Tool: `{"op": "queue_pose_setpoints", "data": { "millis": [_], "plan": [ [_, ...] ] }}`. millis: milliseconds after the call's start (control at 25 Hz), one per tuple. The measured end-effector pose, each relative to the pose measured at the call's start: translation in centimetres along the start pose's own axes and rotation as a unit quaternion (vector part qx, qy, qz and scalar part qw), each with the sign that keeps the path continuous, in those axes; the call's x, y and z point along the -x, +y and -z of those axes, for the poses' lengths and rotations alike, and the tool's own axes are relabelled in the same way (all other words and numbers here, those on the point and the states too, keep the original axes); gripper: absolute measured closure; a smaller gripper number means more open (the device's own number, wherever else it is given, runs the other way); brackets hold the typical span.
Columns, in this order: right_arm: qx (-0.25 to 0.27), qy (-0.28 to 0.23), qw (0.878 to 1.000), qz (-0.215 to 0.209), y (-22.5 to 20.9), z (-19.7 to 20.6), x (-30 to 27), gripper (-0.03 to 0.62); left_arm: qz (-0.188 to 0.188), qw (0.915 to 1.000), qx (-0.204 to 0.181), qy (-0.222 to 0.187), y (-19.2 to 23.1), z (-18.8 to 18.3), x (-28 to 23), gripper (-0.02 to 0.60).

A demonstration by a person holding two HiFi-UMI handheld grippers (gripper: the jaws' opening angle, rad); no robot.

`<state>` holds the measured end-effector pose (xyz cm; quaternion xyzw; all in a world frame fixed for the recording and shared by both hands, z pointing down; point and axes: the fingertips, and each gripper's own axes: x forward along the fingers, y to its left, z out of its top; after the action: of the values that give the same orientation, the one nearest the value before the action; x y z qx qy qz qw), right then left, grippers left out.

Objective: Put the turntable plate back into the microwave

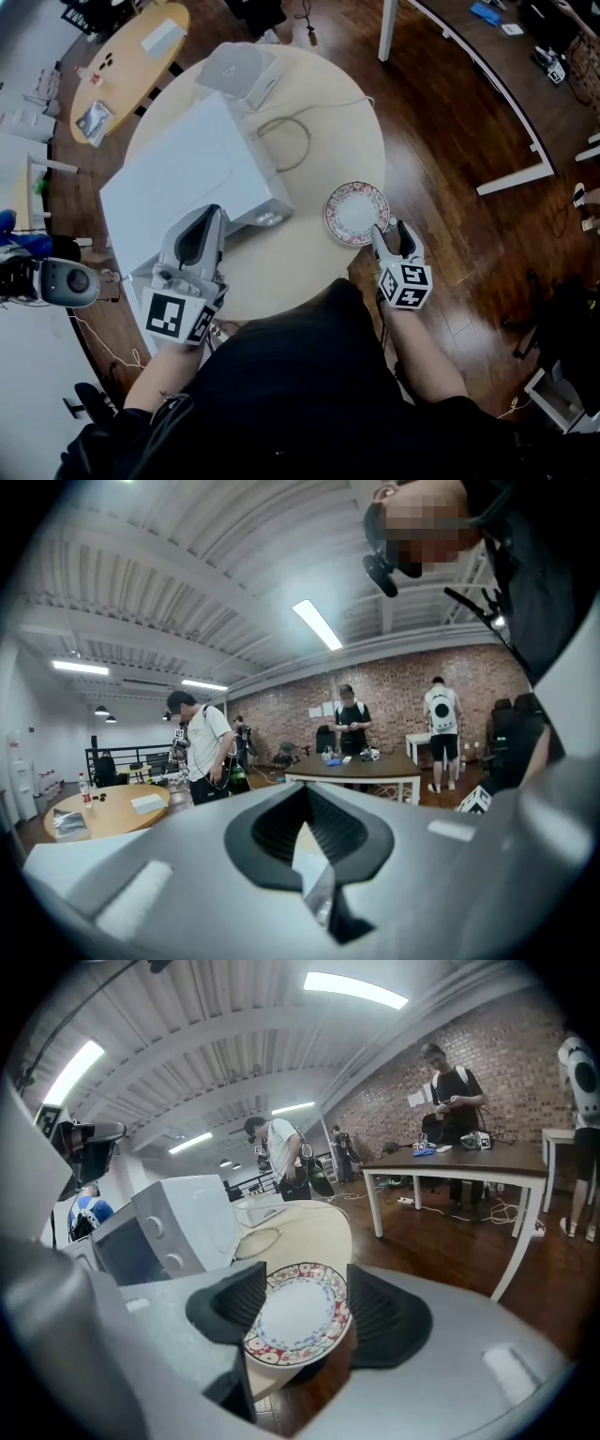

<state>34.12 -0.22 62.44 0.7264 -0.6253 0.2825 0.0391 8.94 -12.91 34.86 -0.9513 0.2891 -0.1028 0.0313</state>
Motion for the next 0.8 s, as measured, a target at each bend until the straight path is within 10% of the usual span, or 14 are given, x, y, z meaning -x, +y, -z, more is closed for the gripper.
{"op": "queue_pose_setpoints", "data": {
  "millis": [800],
  "plan": [
    [-0.053,0.057,0.997,-0.007,-2.3,4.2,-4.6,0.313,0.000,0.9990,0.008,0.043,-1.0,0.8,-3.0,0.577]
  ]
}}
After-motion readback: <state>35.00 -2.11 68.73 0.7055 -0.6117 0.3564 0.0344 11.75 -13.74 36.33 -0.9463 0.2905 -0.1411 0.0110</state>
